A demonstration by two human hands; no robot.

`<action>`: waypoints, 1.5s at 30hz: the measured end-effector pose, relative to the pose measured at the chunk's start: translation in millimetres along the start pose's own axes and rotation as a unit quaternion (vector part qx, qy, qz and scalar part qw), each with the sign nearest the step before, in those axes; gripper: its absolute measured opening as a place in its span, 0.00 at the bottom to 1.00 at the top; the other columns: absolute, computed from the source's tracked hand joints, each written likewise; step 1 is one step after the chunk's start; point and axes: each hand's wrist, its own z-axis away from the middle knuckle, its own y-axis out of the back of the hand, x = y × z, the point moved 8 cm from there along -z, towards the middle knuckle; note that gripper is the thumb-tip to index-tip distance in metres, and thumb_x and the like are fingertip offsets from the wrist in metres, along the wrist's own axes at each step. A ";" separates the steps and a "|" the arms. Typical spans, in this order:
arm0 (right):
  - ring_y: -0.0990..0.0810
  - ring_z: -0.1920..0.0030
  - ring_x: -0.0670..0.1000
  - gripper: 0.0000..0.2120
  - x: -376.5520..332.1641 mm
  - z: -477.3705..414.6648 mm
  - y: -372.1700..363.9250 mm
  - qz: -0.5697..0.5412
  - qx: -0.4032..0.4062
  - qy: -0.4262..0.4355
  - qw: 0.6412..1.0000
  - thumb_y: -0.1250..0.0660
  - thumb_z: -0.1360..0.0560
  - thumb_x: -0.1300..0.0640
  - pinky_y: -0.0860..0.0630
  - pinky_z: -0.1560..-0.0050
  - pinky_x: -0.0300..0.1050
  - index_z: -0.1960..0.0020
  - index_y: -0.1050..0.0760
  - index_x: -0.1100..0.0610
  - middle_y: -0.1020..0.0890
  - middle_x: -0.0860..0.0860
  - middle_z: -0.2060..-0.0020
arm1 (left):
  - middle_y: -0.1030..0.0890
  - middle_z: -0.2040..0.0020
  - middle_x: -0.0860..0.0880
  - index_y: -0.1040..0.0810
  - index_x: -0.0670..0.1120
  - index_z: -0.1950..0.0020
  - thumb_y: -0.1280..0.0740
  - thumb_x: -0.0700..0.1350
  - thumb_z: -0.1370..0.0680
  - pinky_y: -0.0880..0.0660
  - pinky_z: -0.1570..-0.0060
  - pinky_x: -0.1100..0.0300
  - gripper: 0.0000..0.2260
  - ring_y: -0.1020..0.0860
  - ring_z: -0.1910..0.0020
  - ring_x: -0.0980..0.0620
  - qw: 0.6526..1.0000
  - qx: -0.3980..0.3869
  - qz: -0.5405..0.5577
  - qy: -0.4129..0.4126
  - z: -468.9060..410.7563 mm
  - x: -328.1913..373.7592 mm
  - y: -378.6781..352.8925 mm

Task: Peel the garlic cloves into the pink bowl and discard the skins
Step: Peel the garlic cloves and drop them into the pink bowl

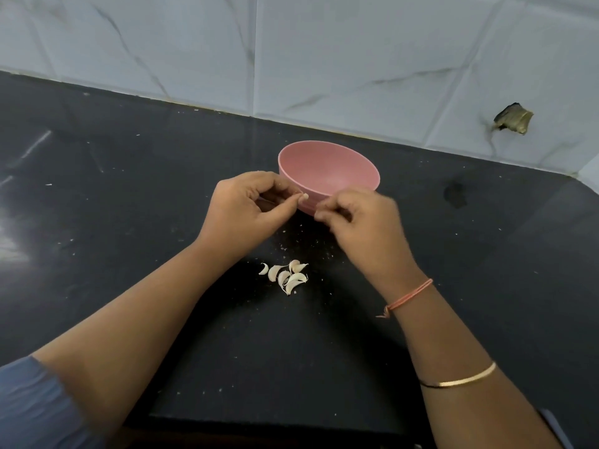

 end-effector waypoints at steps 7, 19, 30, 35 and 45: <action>0.22 0.52 0.50 0.05 10.4 14.1 -47.4 0.145 -0.280 -0.028 0.949 0.32 0.27 0.63 0.28 0.52 0.41 0.54 0.18 0.57 0.19 0.50 0.54 | 0.17 0.62 0.52 0.17 0.44 0.57 0.27 0.41 0.29 0.24 0.62 0.70 0.03 0.20 0.64 0.58 1.000 -0.013 -0.009 0.007 0.1 -2.0 -2.0; 0.16 0.61 0.50 0.07 27.5 13.6 -14.2 -0.469 -0.035 -0.240 0.849 0.34 0.28 0.71 0.19 0.57 0.40 0.53 0.21 0.65 0.16 0.56 0.62 | 0.18 0.59 0.57 0.19 0.52 0.51 0.30 0.39 0.27 0.23 0.58 0.69 0.09 0.19 0.60 0.59 0.995 -0.101 0.014 0.007 5.3 0.5 -14.0; 0.17 0.59 0.48 0.09 17.7 8.9 -9.3 -0.336 -0.013 -0.128 0.933 0.33 0.26 0.67 0.19 0.58 0.40 0.54 0.20 0.54 0.16 0.51 0.60 | 0.17 0.60 0.60 0.18 0.53 0.52 0.29 0.38 0.27 0.23 0.56 0.69 0.10 0.18 0.59 0.62 0.993 -0.080 0.068 0.060 6.8 -0.9 -13.9; 0.16 0.55 0.50 0.08 16.4 9.0 -4.2 -0.301 0.022 -0.095 0.949 0.32 0.27 0.65 0.19 0.56 0.45 0.52 0.19 0.54 0.16 0.53 0.57 | 0.17 0.57 0.57 0.18 0.49 0.51 0.29 0.37 0.27 0.25 0.55 0.71 0.09 0.18 0.57 0.61 0.992 -0.068 0.088 0.066 8.0 0.6 -14.4; 0.17 0.57 0.46 0.08 16.9 8.6 -9.7 -0.257 0.022 -0.075 0.963 0.29 0.28 0.65 0.19 0.53 0.45 0.51 0.19 0.57 0.16 0.49 0.58 | 0.20 0.60 0.62 0.19 0.51 0.51 0.29 0.36 0.28 0.27 0.59 0.75 0.12 0.20 0.61 0.66 0.998 -0.043 0.034 0.039 7.5 5.5 -13.2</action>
